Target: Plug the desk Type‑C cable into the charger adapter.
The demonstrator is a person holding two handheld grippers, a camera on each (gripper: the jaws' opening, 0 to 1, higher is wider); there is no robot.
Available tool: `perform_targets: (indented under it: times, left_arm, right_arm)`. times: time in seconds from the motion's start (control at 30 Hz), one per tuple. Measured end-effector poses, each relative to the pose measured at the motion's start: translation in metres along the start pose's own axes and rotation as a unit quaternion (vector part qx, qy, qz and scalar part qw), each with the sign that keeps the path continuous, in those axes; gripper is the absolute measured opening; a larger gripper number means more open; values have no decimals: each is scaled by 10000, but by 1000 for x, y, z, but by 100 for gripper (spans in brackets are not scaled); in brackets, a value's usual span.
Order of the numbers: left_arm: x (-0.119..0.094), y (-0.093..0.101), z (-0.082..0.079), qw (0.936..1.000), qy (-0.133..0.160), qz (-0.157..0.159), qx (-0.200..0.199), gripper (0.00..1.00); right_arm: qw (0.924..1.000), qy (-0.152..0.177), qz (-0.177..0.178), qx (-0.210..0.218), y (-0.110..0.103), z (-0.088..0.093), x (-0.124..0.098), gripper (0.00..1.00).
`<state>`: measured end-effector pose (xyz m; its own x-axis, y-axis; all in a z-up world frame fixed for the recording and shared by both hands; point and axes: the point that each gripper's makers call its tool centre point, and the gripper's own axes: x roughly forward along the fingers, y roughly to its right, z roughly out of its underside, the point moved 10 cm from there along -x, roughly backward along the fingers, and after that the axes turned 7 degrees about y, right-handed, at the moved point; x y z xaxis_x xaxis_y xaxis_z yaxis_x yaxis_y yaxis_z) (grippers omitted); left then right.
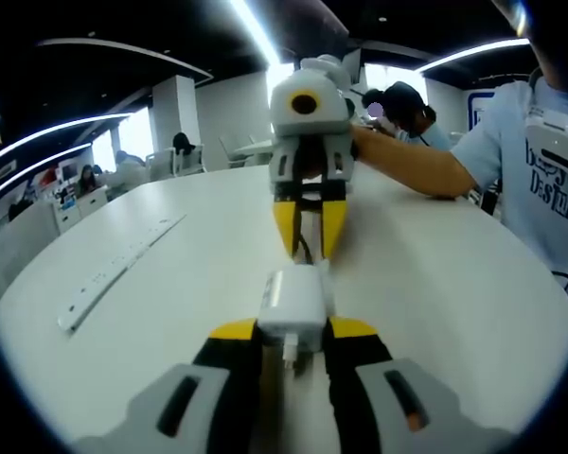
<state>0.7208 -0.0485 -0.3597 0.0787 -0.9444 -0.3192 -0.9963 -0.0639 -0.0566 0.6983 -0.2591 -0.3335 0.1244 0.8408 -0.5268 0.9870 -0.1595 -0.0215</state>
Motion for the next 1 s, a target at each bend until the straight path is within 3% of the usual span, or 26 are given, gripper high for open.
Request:
perform_targets:
  times: [0.23, 0.43, 1.0]
  left_arm:
    - [0, 0, 0, 10000, -1, 2, 0, 27]
    - [0, 0, 0, 10000, -5, 4, 8, 27]
    - [0, 4, 0, 10000, 9, 83, 36, 27]
  right_arm:
    - [10000, -43, -52, -15, -3, 2, 8, 18]
    - [9996, -190, 12, -196, -4, 4, 11, 9]
    - [9976, -429, -173, -510, -9, -2, 11, 6]
